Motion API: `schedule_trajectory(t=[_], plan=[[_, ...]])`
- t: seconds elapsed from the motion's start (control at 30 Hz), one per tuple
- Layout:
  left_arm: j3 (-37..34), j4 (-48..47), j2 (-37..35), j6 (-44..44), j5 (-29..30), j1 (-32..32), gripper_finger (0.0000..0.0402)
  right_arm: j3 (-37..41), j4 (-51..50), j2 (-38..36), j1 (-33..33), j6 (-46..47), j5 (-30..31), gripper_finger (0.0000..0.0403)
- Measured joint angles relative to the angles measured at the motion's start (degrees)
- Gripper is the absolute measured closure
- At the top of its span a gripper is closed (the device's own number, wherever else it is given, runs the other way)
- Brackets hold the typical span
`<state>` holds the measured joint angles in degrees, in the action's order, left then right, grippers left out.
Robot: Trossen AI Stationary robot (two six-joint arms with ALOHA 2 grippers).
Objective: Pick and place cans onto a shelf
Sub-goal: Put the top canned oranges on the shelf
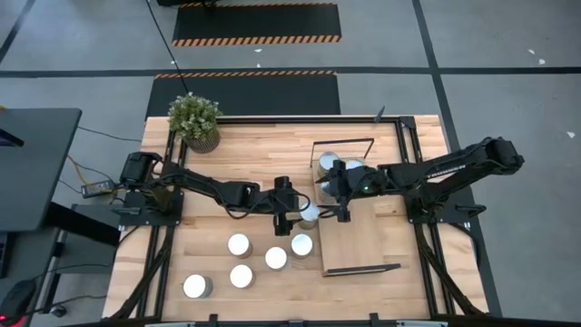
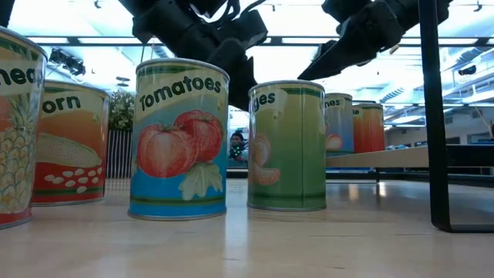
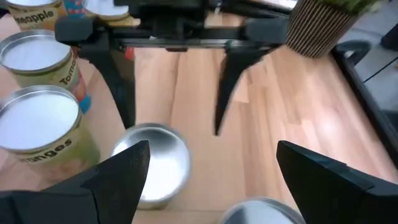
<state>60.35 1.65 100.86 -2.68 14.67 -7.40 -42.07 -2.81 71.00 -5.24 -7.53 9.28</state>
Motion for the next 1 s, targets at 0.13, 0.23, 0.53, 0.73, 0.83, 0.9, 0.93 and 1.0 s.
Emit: schedule_trajectory(t=[0.13, 0.23, 0.53, 0.73, 0.83, 0.9, 0.93, 1.0], plan=[[0.0, 0.2, 0.0, 1.2, -1.7, 0.0, 0.0013, -1.6, -2.1, 2.3, -0.8, 1.9, 0.0, 0.0044], [0.0, 0.6, 0.0, 2.9, -7.5, 0.0, 0.0013, -2.4, -3.4, 3.3, -1.3, 2.8, 0.0, 0.0044], [0.0, -0.9, -2.1, 0.9, -9.2, 0.0, 0.0013, -5.9, -6.9, 5.5, -1.9, 2.9, -0.2, 0.0044], [0.0, -3.0, -3.6, 0.5, -5.4, 0.1, 0.0013, -5.9, -8.7, 6.2, -4.3, 1.4, -0.4, 0.0044], [0.0, -4.3, -3.3, 0.5, -5.0, 0.4, 0.0013, -5.9, -9.0, 6.8, -5.1, -0.4, -0.4, 0.0044], [0.0, -4.4, -3.0, 0.4, -4.6, 0.5, 0.0013, -5.9, -9.1, 7.5, -5.5, -2.4, -0.4, 0.0044], [0.0, -4.8, -2.9, 0.0, -4.3, 0.6, 0.0013, -5.9, -8.8, 7.9, -5.6, -3.3, -0.4, 0.0044], [0.0, -4.5, -2.9, -1.0, -4.1, 0.6, 0.0013, -5.8, -9.4, 8.5, -5.7, -5.4, -1.2, 0.0044]])
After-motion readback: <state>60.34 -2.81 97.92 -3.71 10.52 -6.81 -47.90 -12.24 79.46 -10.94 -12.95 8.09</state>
